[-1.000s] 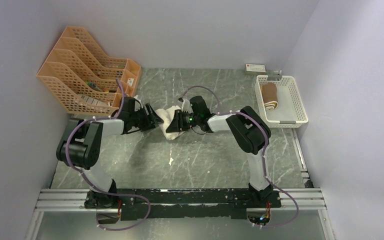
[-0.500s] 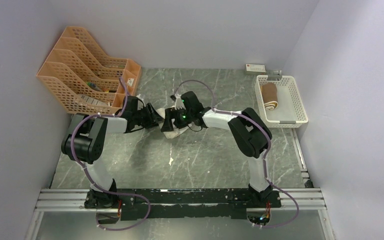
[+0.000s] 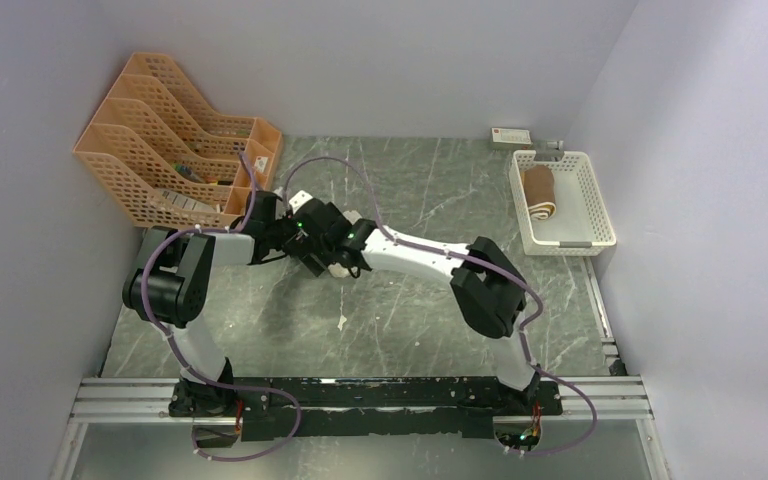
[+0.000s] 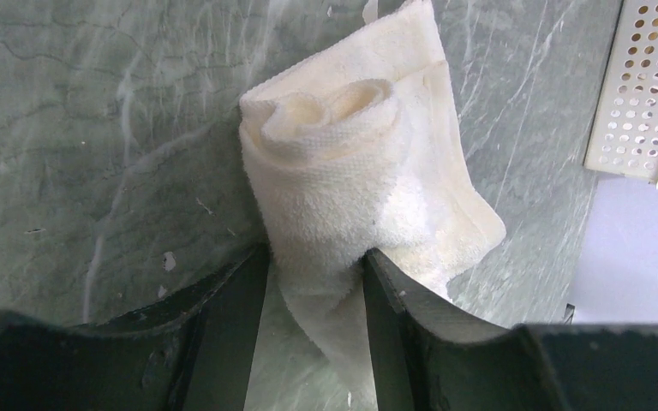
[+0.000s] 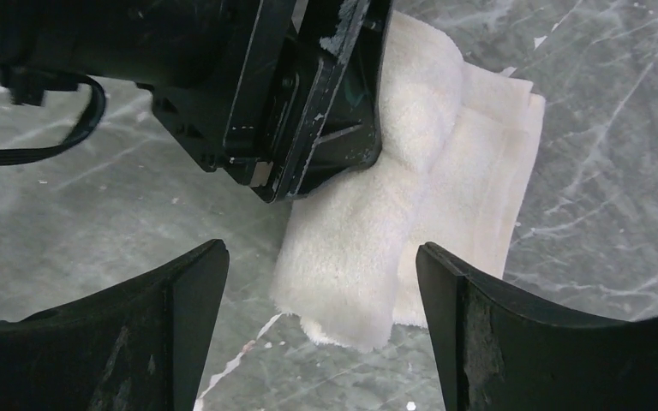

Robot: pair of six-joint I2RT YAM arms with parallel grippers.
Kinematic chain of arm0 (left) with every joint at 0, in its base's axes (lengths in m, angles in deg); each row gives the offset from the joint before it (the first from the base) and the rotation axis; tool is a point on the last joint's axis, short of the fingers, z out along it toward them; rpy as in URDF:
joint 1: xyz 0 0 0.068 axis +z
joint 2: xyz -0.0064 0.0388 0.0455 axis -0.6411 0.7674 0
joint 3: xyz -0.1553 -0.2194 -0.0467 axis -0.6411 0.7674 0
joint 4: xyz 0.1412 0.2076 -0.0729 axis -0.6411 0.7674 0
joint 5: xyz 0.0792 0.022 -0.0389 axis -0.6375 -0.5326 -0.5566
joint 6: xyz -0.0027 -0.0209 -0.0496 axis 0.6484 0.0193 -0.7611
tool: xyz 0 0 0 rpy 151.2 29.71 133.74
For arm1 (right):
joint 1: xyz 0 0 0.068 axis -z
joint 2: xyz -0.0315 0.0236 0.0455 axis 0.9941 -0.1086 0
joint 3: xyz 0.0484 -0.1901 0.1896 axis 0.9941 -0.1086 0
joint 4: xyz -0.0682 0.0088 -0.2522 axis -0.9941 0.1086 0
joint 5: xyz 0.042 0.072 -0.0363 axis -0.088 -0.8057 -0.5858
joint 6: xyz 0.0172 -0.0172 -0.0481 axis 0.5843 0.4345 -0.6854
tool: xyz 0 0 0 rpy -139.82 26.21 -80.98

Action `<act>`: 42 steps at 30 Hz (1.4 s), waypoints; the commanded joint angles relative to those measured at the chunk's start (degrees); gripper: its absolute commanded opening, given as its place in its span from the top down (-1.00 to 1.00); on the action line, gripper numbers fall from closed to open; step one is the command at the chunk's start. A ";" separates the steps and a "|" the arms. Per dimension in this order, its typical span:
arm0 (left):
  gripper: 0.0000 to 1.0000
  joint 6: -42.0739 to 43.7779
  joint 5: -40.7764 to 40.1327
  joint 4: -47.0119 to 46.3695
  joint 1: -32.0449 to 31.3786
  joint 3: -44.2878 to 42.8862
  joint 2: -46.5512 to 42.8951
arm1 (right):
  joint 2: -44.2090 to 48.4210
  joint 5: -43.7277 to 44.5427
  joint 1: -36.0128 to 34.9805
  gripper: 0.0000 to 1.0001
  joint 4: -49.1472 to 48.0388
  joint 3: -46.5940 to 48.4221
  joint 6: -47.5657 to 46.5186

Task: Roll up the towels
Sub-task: Roll the towel at the center of the board.

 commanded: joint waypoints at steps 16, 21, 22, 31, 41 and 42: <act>-0.22 3.00 -2.18 5.57 -0.11 -3.84 1.89 | -6.53 23.19 -6.20 0.22 -2.85 -4.88 -6.75; -0.42 3.93 -2.23 9.76 1.25 -6.15 -0.99 | -3.80 19.09 -5.40 0.64 -6.28 -8.01 -5.74; -0.44 4.19 -1.92 10.84 1.91 -6.77 -1.86 | -2.77 16.73 -4.77 0.67 -7.38 -9.04 -4.92; -0.51 6.79 0.60 16.78 4.99 -9.88 -6.80 | 4.81 -4.71 3.49 0.69 -14.79 -15.56 2.36; -0.51 3.95 2.56 12.10 3.29 -8.05 -5.13 | 5.99 -35.65 18.79 0.59 -25.63 -24.59 16.62; -0.51 3.85 2.31 11.87 2.59 -8.43 -4.55 | 5.20 -38.10 19.72 0.58 -27.05 -25.34 18.10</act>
